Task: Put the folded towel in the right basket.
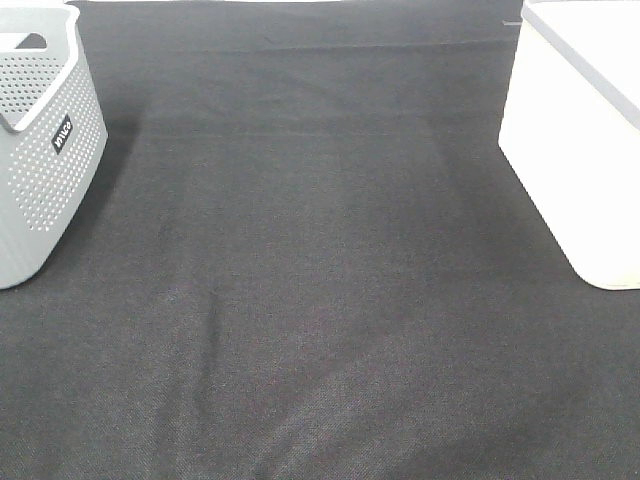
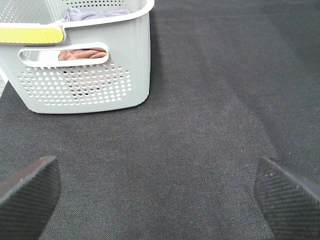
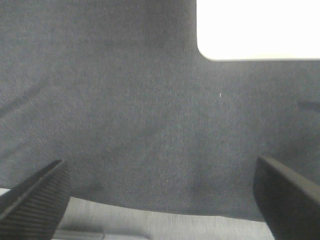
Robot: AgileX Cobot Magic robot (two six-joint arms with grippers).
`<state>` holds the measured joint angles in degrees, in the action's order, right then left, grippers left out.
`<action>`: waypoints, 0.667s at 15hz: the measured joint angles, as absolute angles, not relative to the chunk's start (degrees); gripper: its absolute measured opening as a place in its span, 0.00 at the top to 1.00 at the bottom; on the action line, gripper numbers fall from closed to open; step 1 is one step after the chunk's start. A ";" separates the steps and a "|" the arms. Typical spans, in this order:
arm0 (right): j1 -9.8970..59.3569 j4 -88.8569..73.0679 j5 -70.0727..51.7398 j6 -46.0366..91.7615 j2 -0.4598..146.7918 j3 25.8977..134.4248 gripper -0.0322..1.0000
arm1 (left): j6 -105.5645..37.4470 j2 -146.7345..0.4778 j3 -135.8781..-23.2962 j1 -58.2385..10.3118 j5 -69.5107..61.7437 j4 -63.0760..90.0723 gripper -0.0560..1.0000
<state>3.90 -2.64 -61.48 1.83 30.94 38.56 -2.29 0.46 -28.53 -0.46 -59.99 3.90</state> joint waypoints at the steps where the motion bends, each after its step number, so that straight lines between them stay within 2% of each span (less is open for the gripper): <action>1: 3.90 -2.64 -60.50 1.83 26.01 35.01 0.03 | -2.29 0.46 -28.53 -0.46 -59.99 3.90 0.02; 3: 3.90 -2.64 -59.87 1.83 16.96 29.22 0.03 | -2.29 0.46 -28.53 -0.46 -59.99 3.90 0.02; 6: 3.90 -1.95 -60.33 1.89 3.84 27.67 0.03 | -2.29 0.46 -28.53 -0.46 -59.99 3.90 0.02; 10: 3.90 -1.20 -63.37 1.89 -0.23 26.47 0.03 | -2.29 0.46 -28.53 -0.46 -59.99 3.90 0.02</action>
<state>3.90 -1.20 -63.37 1.89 -0.23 26.47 -2.29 0.46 -28.53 -0.46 -59.99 3.90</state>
